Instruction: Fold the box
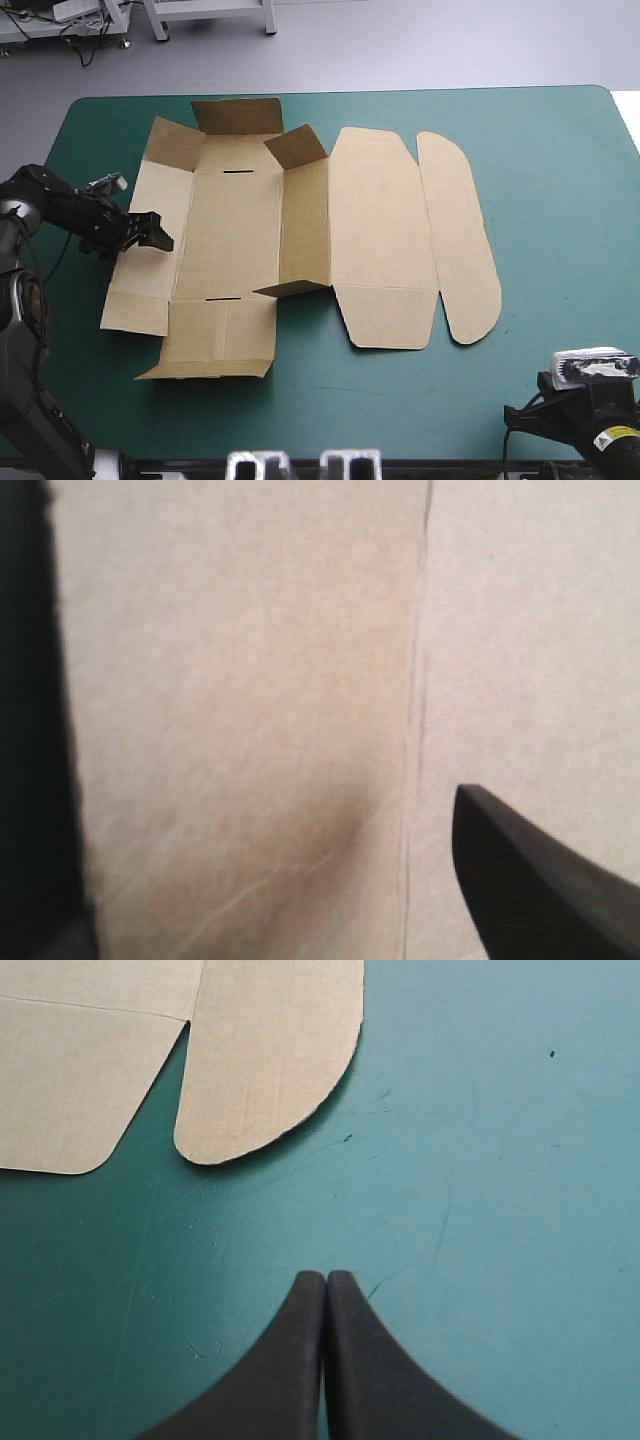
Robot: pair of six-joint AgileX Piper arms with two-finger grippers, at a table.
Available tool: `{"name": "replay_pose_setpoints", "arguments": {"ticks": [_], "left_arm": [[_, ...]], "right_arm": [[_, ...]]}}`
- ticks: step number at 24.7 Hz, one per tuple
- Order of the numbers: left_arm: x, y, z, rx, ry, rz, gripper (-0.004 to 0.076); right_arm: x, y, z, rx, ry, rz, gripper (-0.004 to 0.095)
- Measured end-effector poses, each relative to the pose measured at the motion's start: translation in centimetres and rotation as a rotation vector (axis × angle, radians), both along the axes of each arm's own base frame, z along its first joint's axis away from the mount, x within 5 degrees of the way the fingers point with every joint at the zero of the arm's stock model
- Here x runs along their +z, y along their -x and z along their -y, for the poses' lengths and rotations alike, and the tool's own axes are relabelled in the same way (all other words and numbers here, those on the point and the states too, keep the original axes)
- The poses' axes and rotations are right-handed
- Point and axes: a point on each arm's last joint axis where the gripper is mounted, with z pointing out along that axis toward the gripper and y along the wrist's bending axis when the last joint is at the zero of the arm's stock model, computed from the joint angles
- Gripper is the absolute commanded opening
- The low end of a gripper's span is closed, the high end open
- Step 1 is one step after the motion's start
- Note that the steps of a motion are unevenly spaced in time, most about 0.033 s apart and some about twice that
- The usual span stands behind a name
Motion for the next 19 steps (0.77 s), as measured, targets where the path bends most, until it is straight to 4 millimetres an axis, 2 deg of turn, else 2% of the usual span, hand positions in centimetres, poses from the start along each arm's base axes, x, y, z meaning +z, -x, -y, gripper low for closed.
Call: {"name": "replay_pose_setpoints", "arguments": {"ticks": [2, 3, 5, 7, 16, 18, 19], "left_arm": [[0.0, -0.2, 1.3, -0.04, -0.001, 0.002, 0.0447], [-0.1, -0.3, 1.6, -0.049, 0.0, 0.002, 0.0394], [-0.2, -0.5, 2.0, -0.055, 0.005, -0.002, 0.0241], [-0.5, -0.5, 2.1, -0.043, 0.009, -0.016, 0.0005], [0.2, -0.5, 2.7, -0.024, 0.048, -0.018, -0.001], [1.4, -0.6, 3.4, -0.085, -0.023, 0.025, -0.001], [2.8, -0.7, 4.4, -0.161, -0.096, 0.075, -0.001]], "right_arm": [[0.0, 0.0, 0.0, 0.0, 0.0, 0.0, -0.0015], [0.0, 0.0, 0.0, 0.0, -0.001, 0.0, -0.0015], [0.0, 0.0, 0.0, 0.0, -0.001, 0.0, -0.0015], [0.0, 0.0, 0.0, 0.0, -0.001, 0.0, -0.0015], [0.0, 0.0, -0.1, 0.003, -0.006, 0.001, -0.0015], [0.0, 0.0, -0.1, 0.005, -0.006, 0.001, -0.0015], [0.0, 0.0, -0.1, 0.005, -0.006, 0.001, -0.0015]]}}
